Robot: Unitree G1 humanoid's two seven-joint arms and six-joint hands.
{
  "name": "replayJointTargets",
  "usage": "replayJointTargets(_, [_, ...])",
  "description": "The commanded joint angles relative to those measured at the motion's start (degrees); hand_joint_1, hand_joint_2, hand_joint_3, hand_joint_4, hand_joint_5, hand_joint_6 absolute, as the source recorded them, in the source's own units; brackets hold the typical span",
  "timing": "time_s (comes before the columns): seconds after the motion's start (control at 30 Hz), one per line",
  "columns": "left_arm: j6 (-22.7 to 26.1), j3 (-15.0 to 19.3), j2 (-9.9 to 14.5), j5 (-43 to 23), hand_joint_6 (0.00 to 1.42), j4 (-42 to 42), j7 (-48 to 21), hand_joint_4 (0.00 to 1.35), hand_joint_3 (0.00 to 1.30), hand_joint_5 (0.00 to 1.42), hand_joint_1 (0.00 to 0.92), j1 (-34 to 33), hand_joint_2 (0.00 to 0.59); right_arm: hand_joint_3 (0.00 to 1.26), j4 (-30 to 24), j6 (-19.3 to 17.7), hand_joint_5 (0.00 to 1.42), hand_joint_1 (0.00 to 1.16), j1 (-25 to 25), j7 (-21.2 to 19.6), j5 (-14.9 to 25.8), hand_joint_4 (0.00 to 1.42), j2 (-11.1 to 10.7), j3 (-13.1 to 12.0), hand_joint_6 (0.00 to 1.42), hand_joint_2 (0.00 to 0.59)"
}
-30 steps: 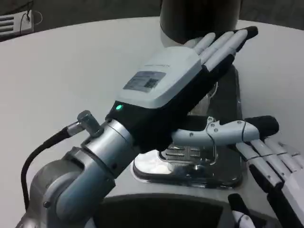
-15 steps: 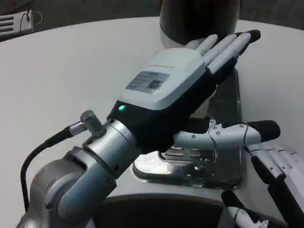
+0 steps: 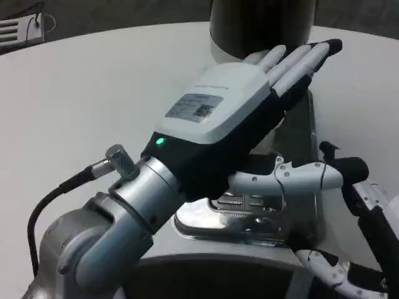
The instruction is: Grasp the cup under the faucet to collect the drink, then remove the cup.
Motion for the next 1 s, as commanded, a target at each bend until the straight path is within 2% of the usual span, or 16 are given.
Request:
replayJointTargets(0.03, [0.1,-0.6,0.3,-0.1,0.0,-0.4,-1.4,0.0,0.0,0.0,0.0,1.7,0.114,0.0,1.6,1.7,0.09,0.44,-1.9,0.9,3.5,0.05,1.2,0.7,0.18,0.294])
replayJointTargets(0.3, [0.3,0.2,0.4,-0.1,0.0,-1.1,-1.4,0.0,0.0,0.0,0.0,2.5,0.114,0.0,4.2,4.8,0.09,0.48,-7.0,1.1,6.0,0.04,2.8,3.2,0.18,0.278])
replayJointTargets(0.57, [0.5,0.4,0.5,0.2,0.0,-1.8,-1.7,0.0,0.0,0.0,0.0,3.1,0.115,0.0,5.9,6.0,0.09,0.52,-9.2,0.7,6.2,0.03,2.9,4.6,0.18,0.267])
replayJointTargets(0.8, [0.1,2.0,0.0,-0.3,0.0,-3.3,-0.1,0.0,0.0,0.0,0.0,4.6,0.117,0.0,7.1,5.8,0.08,0.53,-10.2,0.4,6.1,0.03,2.8,5.4,0.18,0.267])
replayJointTargets(1.0, [-2.0,5.1,-1.5,-1.0,0.0,-5.4,5.0,0.0,0.0,0.0,0.0,7.7,0.124,0.0,8.3,5.9,0.07,0.54,-11.5,0.5,6.5,0.03,2.7,6.0,0.18,0.267])
